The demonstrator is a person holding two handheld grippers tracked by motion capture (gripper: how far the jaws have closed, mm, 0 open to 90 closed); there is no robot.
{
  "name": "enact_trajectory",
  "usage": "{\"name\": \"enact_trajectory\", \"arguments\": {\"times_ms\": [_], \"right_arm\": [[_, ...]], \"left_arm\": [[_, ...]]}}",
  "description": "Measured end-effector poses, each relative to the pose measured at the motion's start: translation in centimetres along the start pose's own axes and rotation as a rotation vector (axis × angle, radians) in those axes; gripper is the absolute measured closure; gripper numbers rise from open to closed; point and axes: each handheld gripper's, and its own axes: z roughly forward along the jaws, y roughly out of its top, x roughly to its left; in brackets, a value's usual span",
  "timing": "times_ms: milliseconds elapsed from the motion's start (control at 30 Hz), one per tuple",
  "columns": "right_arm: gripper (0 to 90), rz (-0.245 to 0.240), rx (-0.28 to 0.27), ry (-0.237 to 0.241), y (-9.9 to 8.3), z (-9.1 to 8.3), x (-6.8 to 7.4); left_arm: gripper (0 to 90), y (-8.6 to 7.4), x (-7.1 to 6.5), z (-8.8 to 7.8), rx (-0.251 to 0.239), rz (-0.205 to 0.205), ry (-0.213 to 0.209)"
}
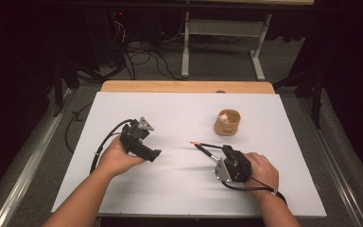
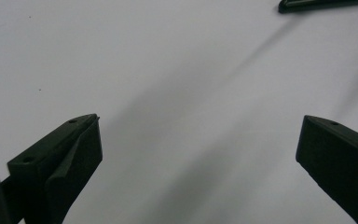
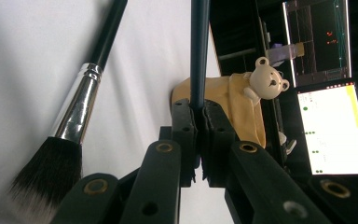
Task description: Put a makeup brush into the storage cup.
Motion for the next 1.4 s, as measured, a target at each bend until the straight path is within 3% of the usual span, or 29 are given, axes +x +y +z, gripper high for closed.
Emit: {"name": "enact_trajectory", "arguments": {"times_ms": [367,733,933,1133,1400], "right_arm": [[87.4,0.014,-0.002,0.007,0.1,0.1,0.0],[87.4,0.044,-0.011,0.023,0.2,0.1,0.0],[87.4,0.082,-0.010,0.036,0.3,0.1,0.0],[87.4,0.158,-0.007,0.056,-0.2,-0.1,-0.4],[87.4,0.251,-0.017,0.078,-0.8,0.0,-0.8]], "left_arm": [[0.8,-2.4,0.2,0.4,-0.161,-0.102,0.009],[0.1,-4.0,-0.5,0.6,-0.275,-0.137,0.033],[0.3,-4.3,-0.4,0.5,-0.339,-0.148,0.016],[0.4,-4.9,-0.4,0.6,-0.369,-0.159,0.022],[0.1,-5.8,-0.3,0.3,-0.416,-0.209,0.029]]}}
